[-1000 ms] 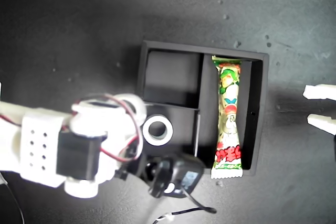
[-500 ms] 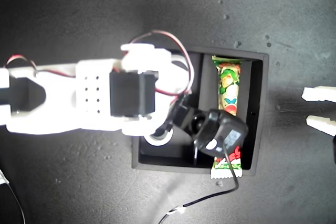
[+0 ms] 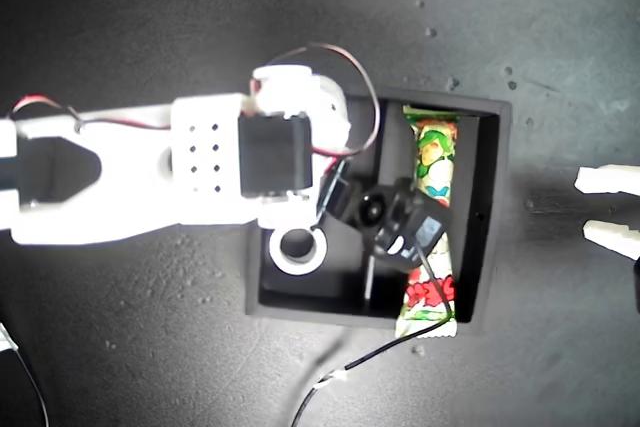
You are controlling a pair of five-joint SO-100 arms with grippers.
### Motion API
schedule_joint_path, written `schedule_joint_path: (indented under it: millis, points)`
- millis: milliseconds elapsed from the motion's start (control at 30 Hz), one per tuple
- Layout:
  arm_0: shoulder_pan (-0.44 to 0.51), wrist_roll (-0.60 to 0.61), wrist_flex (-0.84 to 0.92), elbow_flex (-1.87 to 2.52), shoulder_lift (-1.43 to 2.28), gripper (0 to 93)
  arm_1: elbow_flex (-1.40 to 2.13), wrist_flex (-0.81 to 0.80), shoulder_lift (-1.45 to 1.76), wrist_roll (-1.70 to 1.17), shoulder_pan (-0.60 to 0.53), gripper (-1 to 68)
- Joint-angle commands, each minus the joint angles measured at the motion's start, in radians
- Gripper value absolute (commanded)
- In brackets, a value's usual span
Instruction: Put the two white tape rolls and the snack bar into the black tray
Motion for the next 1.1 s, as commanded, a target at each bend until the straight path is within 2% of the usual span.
schedule_joint_path:
  millis: [0, 400, 600, 667, 767, 900, 967, 1067]
  points:
    - [0.021, -0.023, 0.018, 0.064, 0.173, 33.9, -0.014, -0.014, 0.018, -0.078, 0.003, 14.2]
    - [0.067, -0.043, 0.018, 0.072, 0.264, 28.4, -0.031, 0.005, 0.018, -0.081, 0.014, 14.2]
    - [0.054, -0.032, 0.018, 0.101, 0.333, 28.3, -0.031, 0.015, 0.018, -0.083, 0.023, 14.2]
    - [0.023, -0.021, 0.018, 0.16, 0.407, 28.2, -0.071, 0.084, 0.018, -0.089, 0.046, 14.2]
    - [-0.066, -0.029, 0.018, 0.36, 0.598, 28.2, -0.221, 0.31, 0.034, -0.08, 0.107, 16.7]
    - [-0.181, -0.054, -0.011, 0.696, 0.856, 28.0, -0.267, 0.522, 0.186, -0.043, 0.204, 17.8]
    - [-0.213, -0.055, -0.114, 0.942, 1.012, 24.4, -0.186, 0.598, 0.364, -0.012, 0.236, 16.3]
    - [-0.242, -0.035, -0.351, 1.365, 1.292, 13.8, 0.008, 0.66, 0.69, 0.057, 0.227, 11.5]
